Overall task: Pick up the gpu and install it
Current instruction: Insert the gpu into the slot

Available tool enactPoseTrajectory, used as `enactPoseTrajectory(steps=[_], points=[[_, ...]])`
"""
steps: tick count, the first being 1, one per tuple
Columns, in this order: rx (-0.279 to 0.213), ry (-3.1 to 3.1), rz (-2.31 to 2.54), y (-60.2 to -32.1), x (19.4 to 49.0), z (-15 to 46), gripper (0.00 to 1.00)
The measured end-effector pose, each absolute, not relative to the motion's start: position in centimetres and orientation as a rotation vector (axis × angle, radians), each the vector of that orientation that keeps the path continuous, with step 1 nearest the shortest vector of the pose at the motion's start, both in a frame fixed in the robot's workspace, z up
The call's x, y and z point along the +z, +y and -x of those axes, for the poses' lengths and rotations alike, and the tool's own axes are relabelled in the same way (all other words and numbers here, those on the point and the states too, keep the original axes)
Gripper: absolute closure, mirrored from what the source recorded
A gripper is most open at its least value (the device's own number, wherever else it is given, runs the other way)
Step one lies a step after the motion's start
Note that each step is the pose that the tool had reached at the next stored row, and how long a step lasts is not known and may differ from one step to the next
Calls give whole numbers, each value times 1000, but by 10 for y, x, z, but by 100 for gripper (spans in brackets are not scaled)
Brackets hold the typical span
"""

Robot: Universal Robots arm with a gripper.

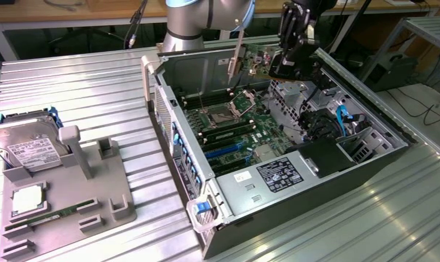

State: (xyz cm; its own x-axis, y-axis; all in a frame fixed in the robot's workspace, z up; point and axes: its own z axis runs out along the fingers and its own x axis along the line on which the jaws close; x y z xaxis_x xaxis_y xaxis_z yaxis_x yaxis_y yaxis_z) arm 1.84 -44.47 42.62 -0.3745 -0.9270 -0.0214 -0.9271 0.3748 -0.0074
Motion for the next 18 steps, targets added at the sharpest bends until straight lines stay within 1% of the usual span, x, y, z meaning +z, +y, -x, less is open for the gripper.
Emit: enactPoseTrajectory(steps=[13, 18], points=[[12, 2370, 2030, -445, 425, -18, 72], [15, 2283, 2128, -445, 419, -18, 72]])
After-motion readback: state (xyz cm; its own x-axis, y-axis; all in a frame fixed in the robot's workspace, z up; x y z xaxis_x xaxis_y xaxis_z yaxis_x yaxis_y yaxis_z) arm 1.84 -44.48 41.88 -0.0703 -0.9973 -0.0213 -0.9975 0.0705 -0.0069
